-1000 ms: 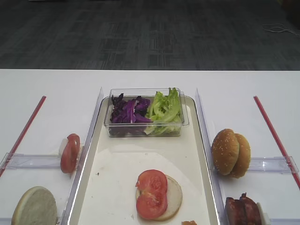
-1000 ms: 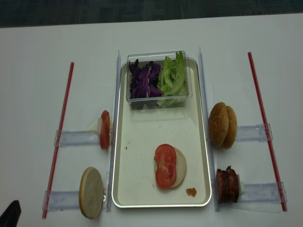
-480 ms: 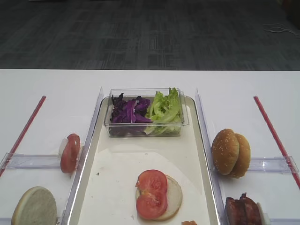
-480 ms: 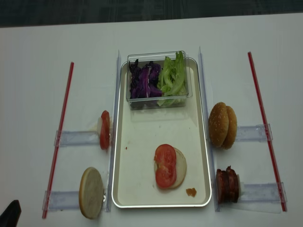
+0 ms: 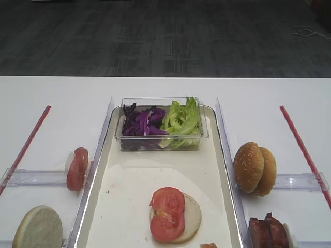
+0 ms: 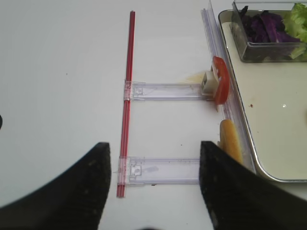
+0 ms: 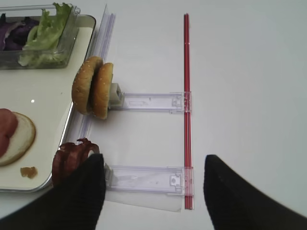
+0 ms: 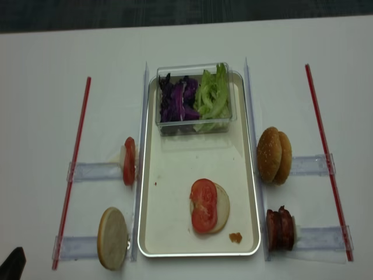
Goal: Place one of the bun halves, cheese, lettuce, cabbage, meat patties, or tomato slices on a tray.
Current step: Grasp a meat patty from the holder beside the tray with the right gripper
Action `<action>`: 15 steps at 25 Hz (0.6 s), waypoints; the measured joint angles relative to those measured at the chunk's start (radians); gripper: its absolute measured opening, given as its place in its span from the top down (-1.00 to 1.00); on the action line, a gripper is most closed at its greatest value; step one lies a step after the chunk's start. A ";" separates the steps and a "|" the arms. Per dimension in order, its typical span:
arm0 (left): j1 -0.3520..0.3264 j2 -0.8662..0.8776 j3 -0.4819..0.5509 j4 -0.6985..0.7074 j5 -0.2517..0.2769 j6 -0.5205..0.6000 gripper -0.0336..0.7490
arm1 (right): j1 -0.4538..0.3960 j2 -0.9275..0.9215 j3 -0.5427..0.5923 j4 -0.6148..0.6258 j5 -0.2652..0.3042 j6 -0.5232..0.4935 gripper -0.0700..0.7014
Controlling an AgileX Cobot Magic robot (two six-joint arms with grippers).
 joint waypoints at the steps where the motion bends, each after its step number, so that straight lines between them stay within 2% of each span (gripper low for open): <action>1: 0.000 0.000 0.000 0.000 0.000 0.000 -0.16 | 0.000 0.015 0.000 0.000 0.000 0.000 -0.36; 15: 0.000 0.000 0.000 0.002 0.000 0.000 -0.16 | 0.000 0.223 0.000 0.000 0.000 0.000 -0.36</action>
